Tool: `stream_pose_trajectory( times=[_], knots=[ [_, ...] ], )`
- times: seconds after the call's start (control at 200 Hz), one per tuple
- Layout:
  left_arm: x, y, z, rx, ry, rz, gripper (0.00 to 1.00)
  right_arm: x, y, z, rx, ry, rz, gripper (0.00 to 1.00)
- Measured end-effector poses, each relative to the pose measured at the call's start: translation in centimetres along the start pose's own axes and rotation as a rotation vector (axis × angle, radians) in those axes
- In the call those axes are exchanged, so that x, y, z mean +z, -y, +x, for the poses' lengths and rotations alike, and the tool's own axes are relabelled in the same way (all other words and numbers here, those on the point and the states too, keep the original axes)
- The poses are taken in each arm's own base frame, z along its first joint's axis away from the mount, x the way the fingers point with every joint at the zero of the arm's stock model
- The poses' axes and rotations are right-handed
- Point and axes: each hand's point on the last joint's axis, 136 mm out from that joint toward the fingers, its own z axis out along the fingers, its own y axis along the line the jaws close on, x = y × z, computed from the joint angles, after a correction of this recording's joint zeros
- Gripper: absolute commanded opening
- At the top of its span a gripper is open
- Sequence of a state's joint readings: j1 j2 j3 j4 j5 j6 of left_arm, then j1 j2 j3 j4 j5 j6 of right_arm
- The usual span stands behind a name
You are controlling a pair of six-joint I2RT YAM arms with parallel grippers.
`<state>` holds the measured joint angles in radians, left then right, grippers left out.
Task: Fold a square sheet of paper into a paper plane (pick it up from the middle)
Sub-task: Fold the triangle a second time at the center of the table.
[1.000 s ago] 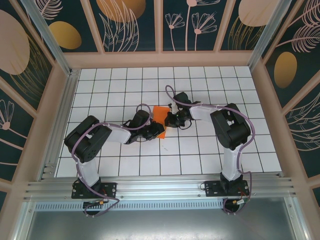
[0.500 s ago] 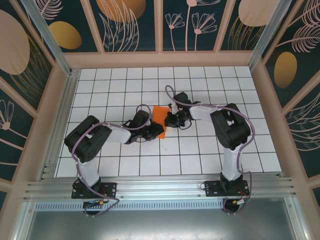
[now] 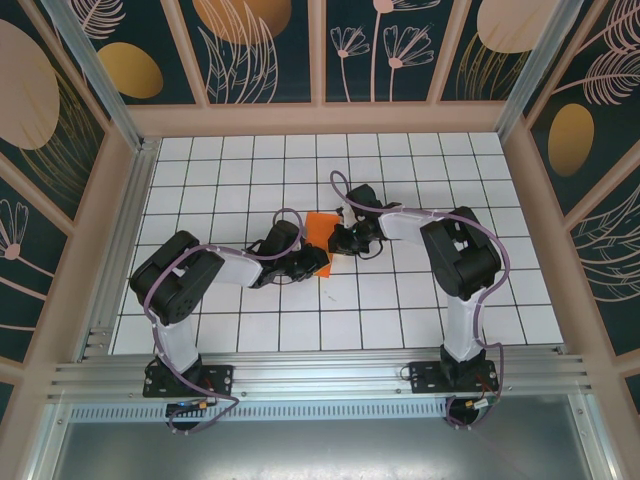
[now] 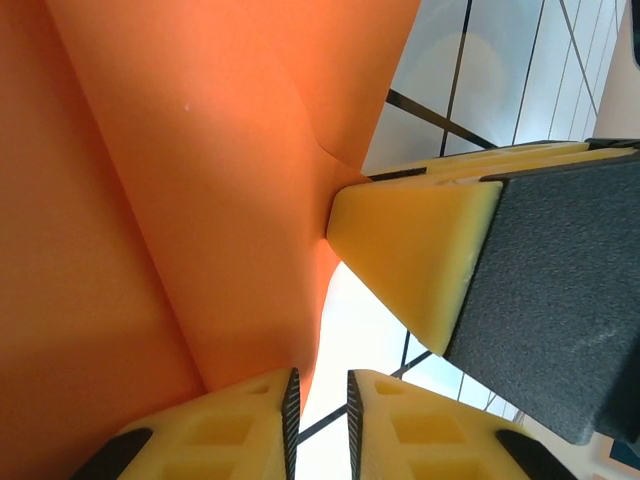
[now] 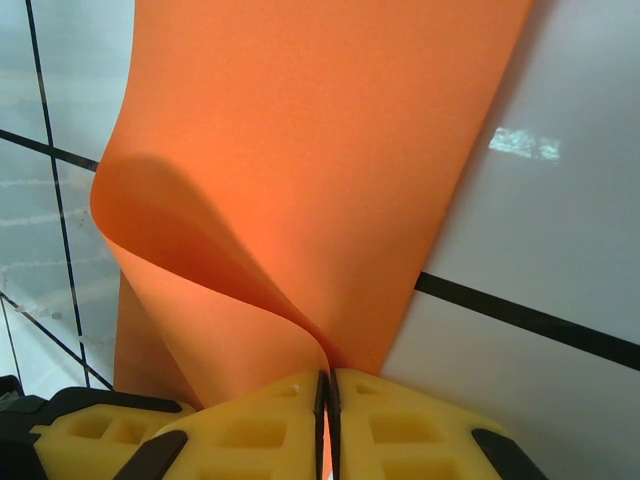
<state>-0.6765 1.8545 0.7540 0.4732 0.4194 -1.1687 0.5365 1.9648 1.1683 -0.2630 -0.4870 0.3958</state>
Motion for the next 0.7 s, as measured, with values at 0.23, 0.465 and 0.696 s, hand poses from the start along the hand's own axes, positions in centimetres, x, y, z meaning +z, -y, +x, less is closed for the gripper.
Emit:
stream_pose_trajectory(
  times=[0.23, 0.465, 0.696],
  knots=[
    [0.25, 0.21, 0.08, -0.010, -0.009, 0.019, 0.25, 0.00, 0.00, 0.00, 0.002, 0.000, 0.000, 0.17],
    [0.27, 0.44, 0.06, -0.012, -0.009, 0.029, 0.26, 0.01, 0.01, 0.00, 0.003, 0.000, 0.000, 0.18],
    [0.30, 0.52, 0.01, -0.018, -0.007, 0.033, 0.26, 0.05, 0.01, -0.03, 0.004, 0.000, 0.000, 0.19]
  ],
)
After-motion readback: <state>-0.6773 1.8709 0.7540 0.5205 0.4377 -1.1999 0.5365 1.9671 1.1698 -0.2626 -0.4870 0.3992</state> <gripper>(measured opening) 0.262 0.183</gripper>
